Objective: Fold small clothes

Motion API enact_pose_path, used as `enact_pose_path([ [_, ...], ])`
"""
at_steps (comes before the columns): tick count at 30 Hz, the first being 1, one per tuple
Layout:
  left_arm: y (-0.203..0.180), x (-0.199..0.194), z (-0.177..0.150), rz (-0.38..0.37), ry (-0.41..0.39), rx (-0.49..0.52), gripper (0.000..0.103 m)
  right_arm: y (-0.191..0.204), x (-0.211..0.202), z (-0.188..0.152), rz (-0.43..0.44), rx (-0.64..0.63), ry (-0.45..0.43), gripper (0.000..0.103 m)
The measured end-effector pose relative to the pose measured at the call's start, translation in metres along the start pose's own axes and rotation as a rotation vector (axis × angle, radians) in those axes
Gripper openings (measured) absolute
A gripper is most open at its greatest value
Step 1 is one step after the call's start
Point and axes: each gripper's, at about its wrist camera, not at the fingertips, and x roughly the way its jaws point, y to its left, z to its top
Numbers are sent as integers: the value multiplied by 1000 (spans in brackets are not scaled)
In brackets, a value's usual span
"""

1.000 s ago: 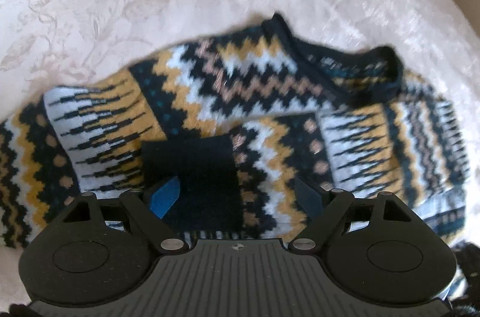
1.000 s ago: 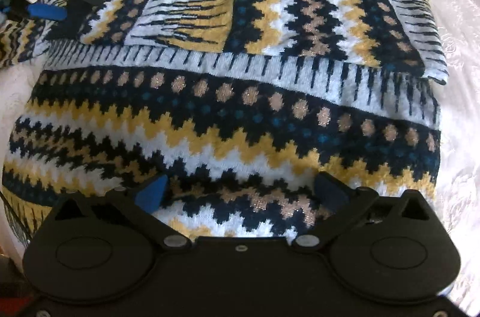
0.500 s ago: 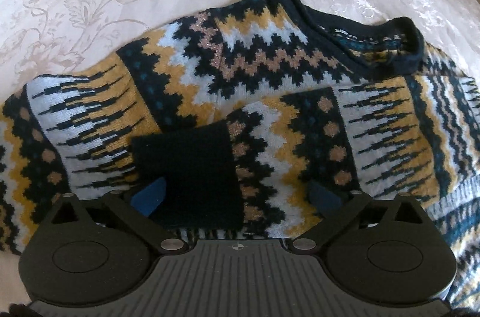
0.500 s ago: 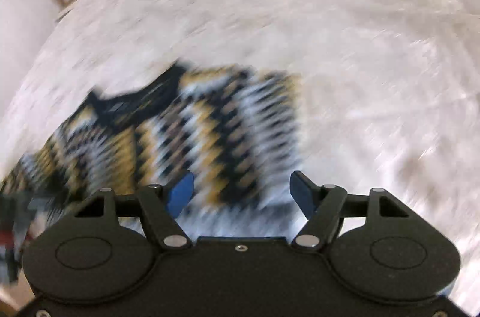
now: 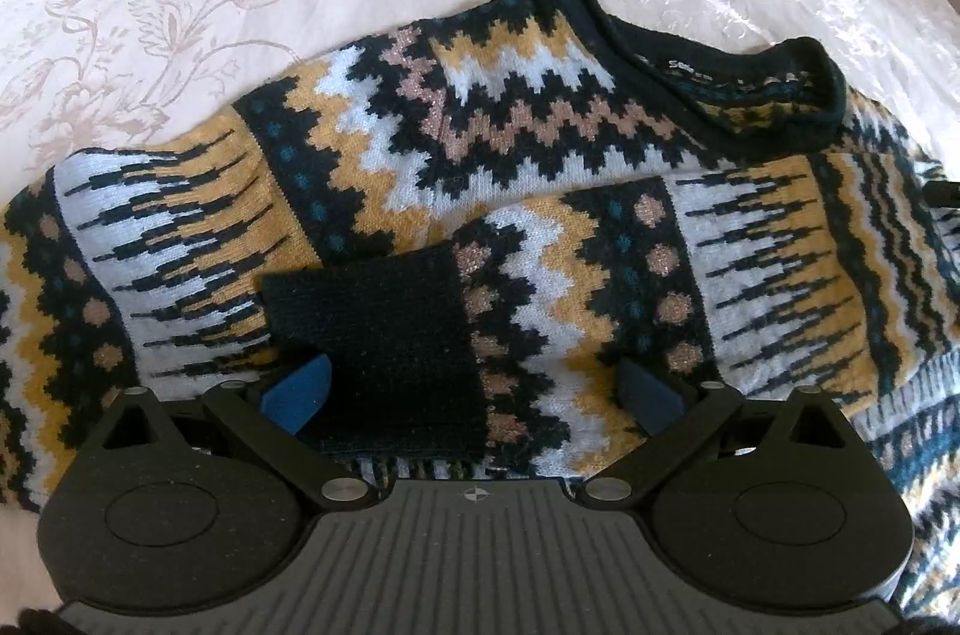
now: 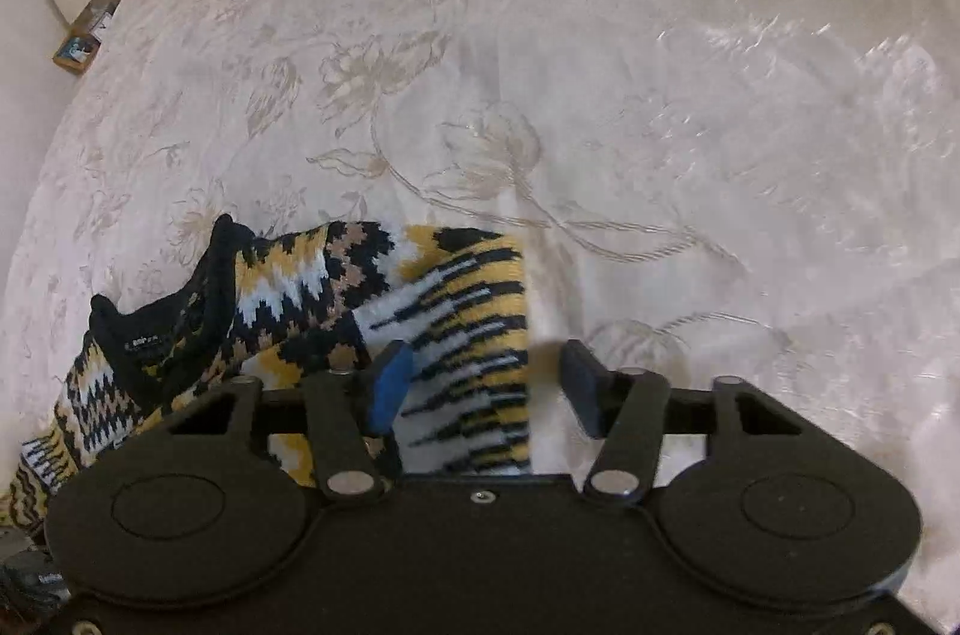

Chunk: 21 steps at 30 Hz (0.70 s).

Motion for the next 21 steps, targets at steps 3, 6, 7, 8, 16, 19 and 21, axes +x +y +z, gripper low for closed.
enact_pose_path([
  [3,-1,-2,-1,-1,-1,-6,102,3,0,-1,47,-3,18,18],
  [6,-1,-10,3,-5,10,-28,101,21,-15,-3,-19,-130,-23,15],
  [7,0,-14,4,-15,2,-43,101,26,-23,-4,-56,-170,-55,15],
  [8,2,-17,4,-27,-11,-65,101,29,-29,-4,-82,-191,-82,15],
  [16,-6,-2,1,23,22,-14,102,22,-11,-6,-118,-141,-48,41],
  [19,-5,-1,3,22,30,-20,102,29,-28,-14,-104,-119,-113,61],
  [21,-6,-1,2,23,25,-20,102,36,-37,-24,-114,-150,-125,69],
])
